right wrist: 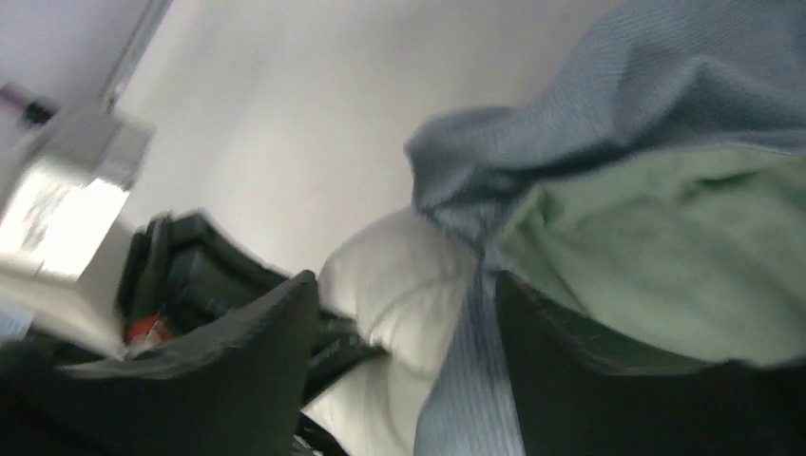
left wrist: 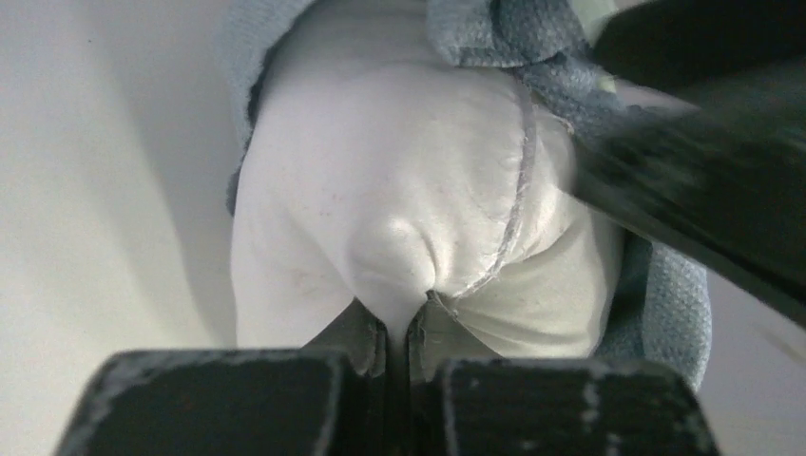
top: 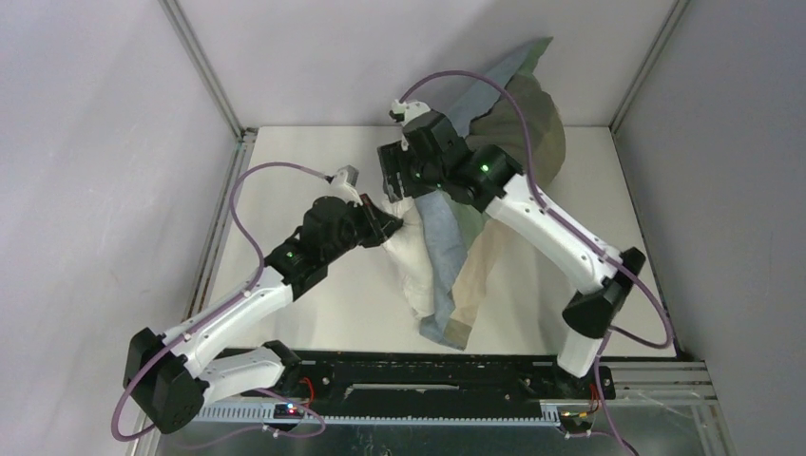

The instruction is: Put the pillow into the pillowcase

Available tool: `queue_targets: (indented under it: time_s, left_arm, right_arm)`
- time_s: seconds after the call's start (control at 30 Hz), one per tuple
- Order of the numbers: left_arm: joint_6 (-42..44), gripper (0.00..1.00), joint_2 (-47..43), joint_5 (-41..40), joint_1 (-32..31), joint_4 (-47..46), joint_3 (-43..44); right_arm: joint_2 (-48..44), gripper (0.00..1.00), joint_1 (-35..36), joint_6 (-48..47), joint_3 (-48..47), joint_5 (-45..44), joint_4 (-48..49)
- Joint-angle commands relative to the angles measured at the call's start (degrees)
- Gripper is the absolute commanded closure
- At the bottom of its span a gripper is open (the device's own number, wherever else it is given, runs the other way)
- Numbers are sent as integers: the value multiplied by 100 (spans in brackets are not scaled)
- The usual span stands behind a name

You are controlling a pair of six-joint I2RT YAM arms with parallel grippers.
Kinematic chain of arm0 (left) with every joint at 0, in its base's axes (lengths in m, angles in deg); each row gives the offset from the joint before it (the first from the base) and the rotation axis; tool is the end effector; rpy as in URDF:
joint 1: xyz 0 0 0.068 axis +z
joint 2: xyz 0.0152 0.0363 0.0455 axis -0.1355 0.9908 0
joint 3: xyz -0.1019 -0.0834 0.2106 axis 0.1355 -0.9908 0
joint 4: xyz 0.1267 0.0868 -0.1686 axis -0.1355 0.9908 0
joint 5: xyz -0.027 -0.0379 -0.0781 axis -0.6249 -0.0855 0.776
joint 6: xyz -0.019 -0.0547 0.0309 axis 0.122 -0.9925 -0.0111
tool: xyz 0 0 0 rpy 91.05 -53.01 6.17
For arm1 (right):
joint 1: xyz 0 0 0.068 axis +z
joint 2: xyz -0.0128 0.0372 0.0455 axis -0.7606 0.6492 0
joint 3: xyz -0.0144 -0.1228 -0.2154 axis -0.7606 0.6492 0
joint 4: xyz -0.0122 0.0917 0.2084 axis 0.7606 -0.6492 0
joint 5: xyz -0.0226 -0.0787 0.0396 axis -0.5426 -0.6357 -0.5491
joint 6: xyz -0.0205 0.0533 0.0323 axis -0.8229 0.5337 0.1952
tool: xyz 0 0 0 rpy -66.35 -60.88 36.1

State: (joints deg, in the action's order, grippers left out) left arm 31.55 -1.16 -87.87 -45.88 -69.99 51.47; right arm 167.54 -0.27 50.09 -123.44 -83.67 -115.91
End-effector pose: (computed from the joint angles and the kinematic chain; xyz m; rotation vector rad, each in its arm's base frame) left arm 0.1883 -0.1489 0.2891 -0.0991 2.0153 -0.9777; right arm 0.2423 0.2713 0.3778 -0.4789 2.2085 0.5377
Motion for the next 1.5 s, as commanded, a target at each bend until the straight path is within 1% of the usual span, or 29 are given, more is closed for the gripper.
queue_targets:
  time_s: [0.0,0.1,0.17,0.27,0.37,0.43,0.47,0.5,0.53,0.57,0.63,0.7,0.8,0.83,0.87,0.93,0.97,1.0,1.07,1.1,1.13,1.2,1.27,1.3,1.37,1.47]
  left_arm:
    - [190,100,60,38,-12,-142,222]
    - [267,100,33,-50,-15,-38,288]
    - [270,100,36,-66,-12,-34,316]
    - [255,100,78,-57,-10,-25,356]
    - [216,100,127,-34,-14,-29,398]
    - [205,100,137,-66,-13,2,432]
    - [208,100,129,-90,-15,30,450]
    - [202,100,128,-94,-10,51,476]
    - [163,100,150,-222,-1,54,491]
    - [105,100,191,-288,5,42,514]
    - [-86,100,383,-351,11,-91,546]
    - [-348,100,617,-543,18,-287,540]
    - [-818,100,946,-704,177,-757,411]
    - [-929,100,1064,-696,282,-824,376]
    - [-994,100,1174,-693,389,-855,368]
    - [-999,100,1432,-642,659,-877,379]
    - [-984,100,1539,-602,794,-878,394]
    - [-968,100,1655,-522,933,-878,419]
    - [-893,100,1892,-335,1226,-815,567]
    - [-838,100,2029,-268,1352,-760,652]
    - [-789,100,2147,-178,1491,-706,751]
    - [-766,100,2407,82,1741,-526,960]
    - [-782,100,2560,284,1915,-448,1076]
    - [-800,100,2593,344,1965,-444,1094]
    - [-819,100,2611,431,2015,-443,1109]
    - [-802,100,2671,534,2041,-318,1190]
  right_arm:
    - [-1032,21,656,-409,195,-1282,-181]
    - [-1456,13,994,-364,911,-1836,-215]
    - [-1630,10,1191,-277,1392,-2207,-195]
    - [-1691,9,1245,-149,1917,-2383,-159]
    - [-1663,14,1237,-147,2196,-2368,-29]
    - [-1568,25,1187,-151,2132,-2526,-181]
    - [-1513,37,1158,-143,2008,-2627,-305]
    - [-1467,57,1114,-152,1830,-2623,-422]
    - [-1418,79,1129,-177,1565,-2513,-484]
    - [-1364,98,1191,-243,1266,-2302,-457]
    - [-1022,100,1440,-429,384,-1647,-436]
    - [-458,100,1700,-450,-946,-773,-574]
    - [494,100,1884,-402,-2428,-59,-906]
    - [701,100,1867,-390,-2631,50,-949]
    - [813,100,1822,-391,-2639,115,-902]
    - [861,100,1647,-338,-2342,297,-678]
    - [827,96,1544,-323,-2129,368,-546]
    - [774,83,1459,-322,-1938,359,-444]
    - [637,52,1352,-338,-1743,182,-436]
    - [543,40,1330,-389,-1647,23,-454]
    - [379,30,1341,-452,-1471,-158,-409]
    - [-25,16,1354,-556,-912,-668,-262]
    - [-611,8,1369,-651,-71,-1134,-35]
    - [-832,5,1385,-650,386,-1333,59]
    - [-1301,3,1466,-636,1562,-1611,393]
    - [-1872,2,1674,-543,3055,-2044,1003]
